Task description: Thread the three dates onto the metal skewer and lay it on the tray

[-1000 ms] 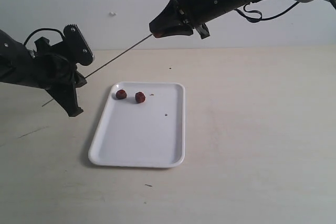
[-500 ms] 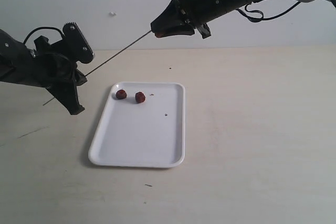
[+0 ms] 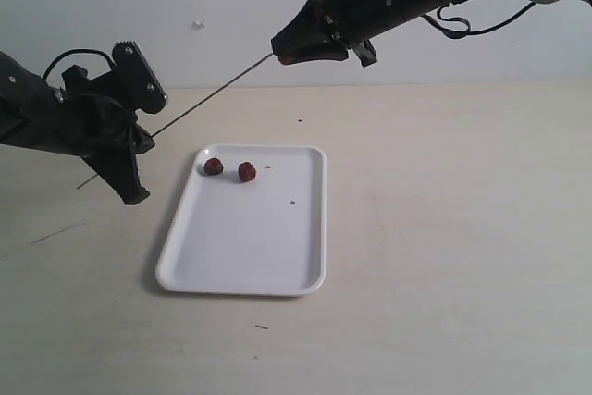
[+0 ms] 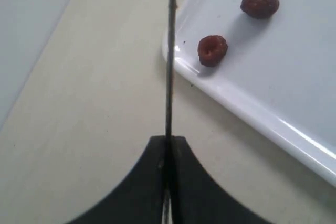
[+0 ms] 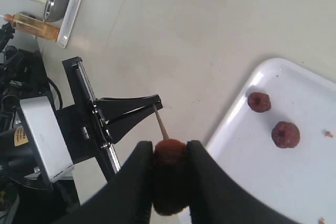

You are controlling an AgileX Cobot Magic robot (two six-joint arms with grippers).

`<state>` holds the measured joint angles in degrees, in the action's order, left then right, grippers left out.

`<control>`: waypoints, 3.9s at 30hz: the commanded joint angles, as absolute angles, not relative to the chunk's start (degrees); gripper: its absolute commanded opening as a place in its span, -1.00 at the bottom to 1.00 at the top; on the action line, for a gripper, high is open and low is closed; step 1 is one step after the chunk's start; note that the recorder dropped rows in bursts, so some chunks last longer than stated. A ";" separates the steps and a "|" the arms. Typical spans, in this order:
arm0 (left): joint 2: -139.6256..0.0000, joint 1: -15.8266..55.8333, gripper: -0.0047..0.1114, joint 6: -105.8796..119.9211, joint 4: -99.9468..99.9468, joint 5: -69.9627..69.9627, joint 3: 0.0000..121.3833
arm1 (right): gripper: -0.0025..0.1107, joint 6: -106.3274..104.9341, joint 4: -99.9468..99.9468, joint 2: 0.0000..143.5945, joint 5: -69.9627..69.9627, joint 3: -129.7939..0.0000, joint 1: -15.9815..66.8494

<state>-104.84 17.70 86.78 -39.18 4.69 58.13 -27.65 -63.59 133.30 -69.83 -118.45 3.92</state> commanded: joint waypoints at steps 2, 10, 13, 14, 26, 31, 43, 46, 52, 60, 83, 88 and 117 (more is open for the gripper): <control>-104.68 17.83 -0.92 86.28 -39.77 5.29 58.18 | -0.58 -28.40 -64.71 132.74 -69.96 -118.17 3.70; -104.68 19.85 -0.92 86.51 -39.77 4.33 58.18 | -0.58 -28.40 -64.71 132.74 -69.96 -118.17 3.92; -104.68 19.95 -0.92 86.51 -39.77 4.23 58.18 | -0.58 -28.40 -64.71 132.74 -69.96 -118.17 3.97; -104.68 19.95 -0.92 86.51 -39.77 4.23 58.18 | -0.58 -28.40 -64.59 132.74 -69.96 -118.17 3.97; -104.68 20.84 -0.92 87.15 -39.77 4.23 58.85 | -0.58 -28.40 -64.35 132.74 -69.96 -118.17 3.97; -104.68 23.95 -0.92 87.83 -39.77 4.23 60.65 | -0.58 -28.40 -64.35 132.74 -69.96 -118.17 3.97; -104.68 24.06 -0.92 87.70 -39.77 4.31 63.22 | -0.26 -28.50 -63.22 132.74 -69.96 -118.17 5.93; -104.68 24.06 -0.92 87.60 -40.27 4.31 63.22 | 0.20 -28.50 -62.61 132.74 -69.96 -118.17 5.93; -104.68 24.06 -0.92 86.46 -41.20 2.86 63.22 | 0.36 -29.40 -61.30 132.74 -69.96 -118.17 5.93; -104.68 23.95 -0.92 84.98 -41.20 2.61 63.22 | 0.36 -30.37 -60.91 132.64 -69.96 -119.87 5.85; -104.68 23.95 -0.92 65.79 -43.06 1.16 63.26 | 0.36 -31.91 -53.26 130.57 -66.37 -125.87 5.98; -104.68 22.65 -0.92 62.96 -43.06 6.98 63.84 | 0.33 -32.49 -49.19 128.67 -67.63 -125.87 5.98; -104.68 4.56 -0.92 38.32 -27.02 27.42 66.13 | 0.16 -26.09 -3.94 142.00 -55.53 -125.54 27.22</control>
<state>-104.88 4.88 39.00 -27.27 27.70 65.72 -27.79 -6.80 141.00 -58.02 -125.55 27.00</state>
